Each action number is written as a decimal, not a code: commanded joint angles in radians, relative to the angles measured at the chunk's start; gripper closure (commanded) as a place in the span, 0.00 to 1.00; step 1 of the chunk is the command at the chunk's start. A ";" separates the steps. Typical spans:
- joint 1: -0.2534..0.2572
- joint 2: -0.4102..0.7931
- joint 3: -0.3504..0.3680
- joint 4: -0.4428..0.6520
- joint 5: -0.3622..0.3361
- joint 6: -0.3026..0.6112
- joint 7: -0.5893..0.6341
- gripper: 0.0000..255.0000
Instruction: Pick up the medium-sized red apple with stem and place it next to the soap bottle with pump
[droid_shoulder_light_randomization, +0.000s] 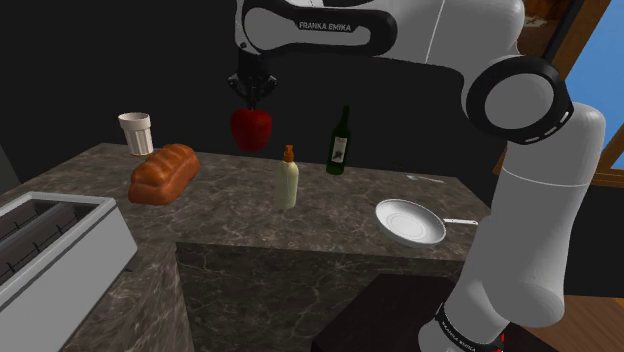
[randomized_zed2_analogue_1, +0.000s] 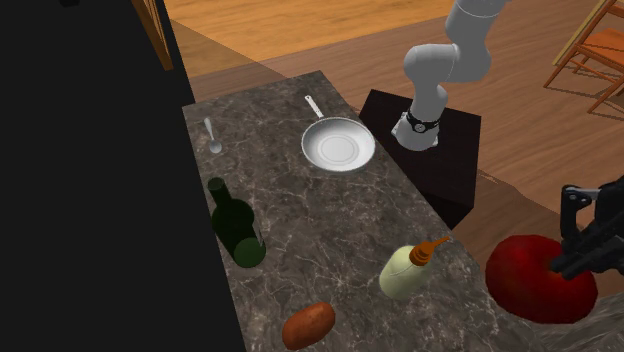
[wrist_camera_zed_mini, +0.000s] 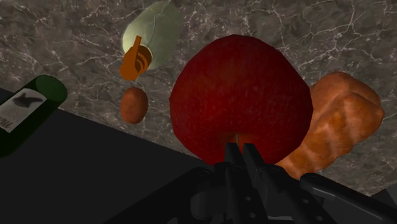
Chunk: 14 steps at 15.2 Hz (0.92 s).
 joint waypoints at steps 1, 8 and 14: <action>-0.001 -0.012 -0.001 -0.043 -0.002 0.031 0.009 1.00; -0.004 -0.028 -0.003 -0.157 -0.012 0.126 0.037 1.00; -0.006 -0.031 -0.005 -0.241 -0.024 0.203 0.061 1.00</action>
